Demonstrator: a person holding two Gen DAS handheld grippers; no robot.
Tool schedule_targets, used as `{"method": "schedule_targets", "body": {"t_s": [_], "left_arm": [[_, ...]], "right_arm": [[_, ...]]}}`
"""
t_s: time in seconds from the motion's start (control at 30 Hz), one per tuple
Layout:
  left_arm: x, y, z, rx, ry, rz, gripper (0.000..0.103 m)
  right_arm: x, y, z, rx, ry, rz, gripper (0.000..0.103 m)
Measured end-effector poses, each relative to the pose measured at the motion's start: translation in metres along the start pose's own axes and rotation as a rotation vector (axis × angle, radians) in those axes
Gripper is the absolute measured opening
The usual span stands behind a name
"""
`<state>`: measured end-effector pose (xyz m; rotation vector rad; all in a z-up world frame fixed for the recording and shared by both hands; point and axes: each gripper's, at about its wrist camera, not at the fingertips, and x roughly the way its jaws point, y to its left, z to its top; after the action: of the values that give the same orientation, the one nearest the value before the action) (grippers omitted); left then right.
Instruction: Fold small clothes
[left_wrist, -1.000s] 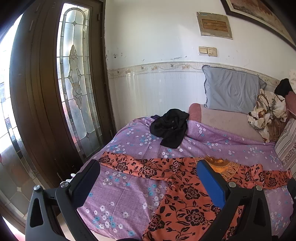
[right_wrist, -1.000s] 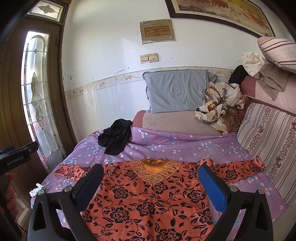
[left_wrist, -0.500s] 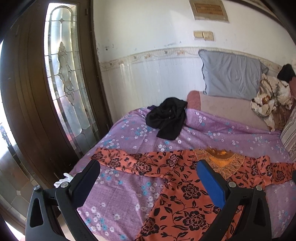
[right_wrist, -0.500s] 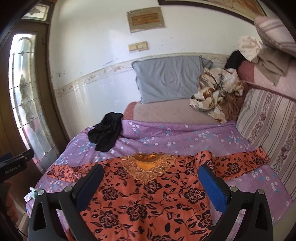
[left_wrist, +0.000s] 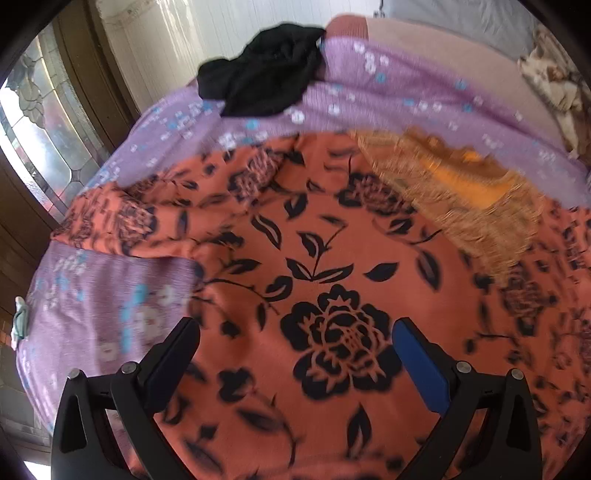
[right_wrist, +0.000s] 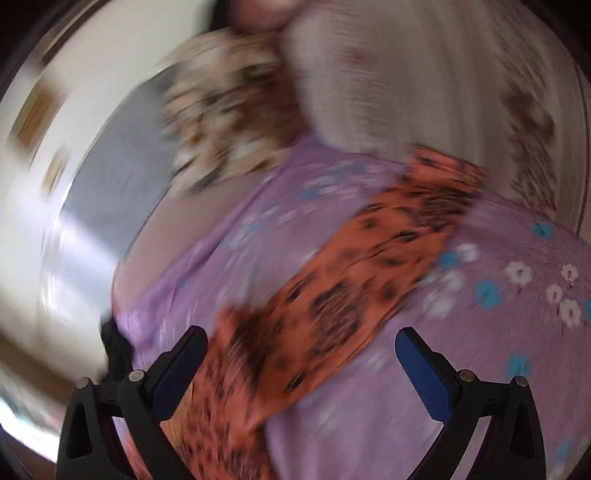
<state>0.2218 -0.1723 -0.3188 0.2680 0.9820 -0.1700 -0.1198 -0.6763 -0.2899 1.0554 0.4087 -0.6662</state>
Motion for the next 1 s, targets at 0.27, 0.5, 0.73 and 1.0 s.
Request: {"method": "schedule_targets", "body": {"t_s": [0.27,0.5,0.73,1.0], "left_arm": [[0.022,-0.001,-0.008,-0.054,-0.023,-0.056,0.103],[0.023,-0.001,-0.009,-0.051,-0.014,-0.060,0.103],[0.022,0.005,0.004,-0.012,0.002,-0.042,0.103],[-0.022,0.059,0.014,-0.153,-0.126,0.052,0.103]], "right_arm": [[0.050,-0.108,0.078,0.386,-0.127,-0.062,0.074],[0.092,-0.112,0.103,0.315,-0.171,-0.168,0.032],[0.089,-0.071,0.099,0.238,-0.216,0.051,0.006],[0.058,0.119,0.031,-0.020,-0.092,0.409,0.006]]}}
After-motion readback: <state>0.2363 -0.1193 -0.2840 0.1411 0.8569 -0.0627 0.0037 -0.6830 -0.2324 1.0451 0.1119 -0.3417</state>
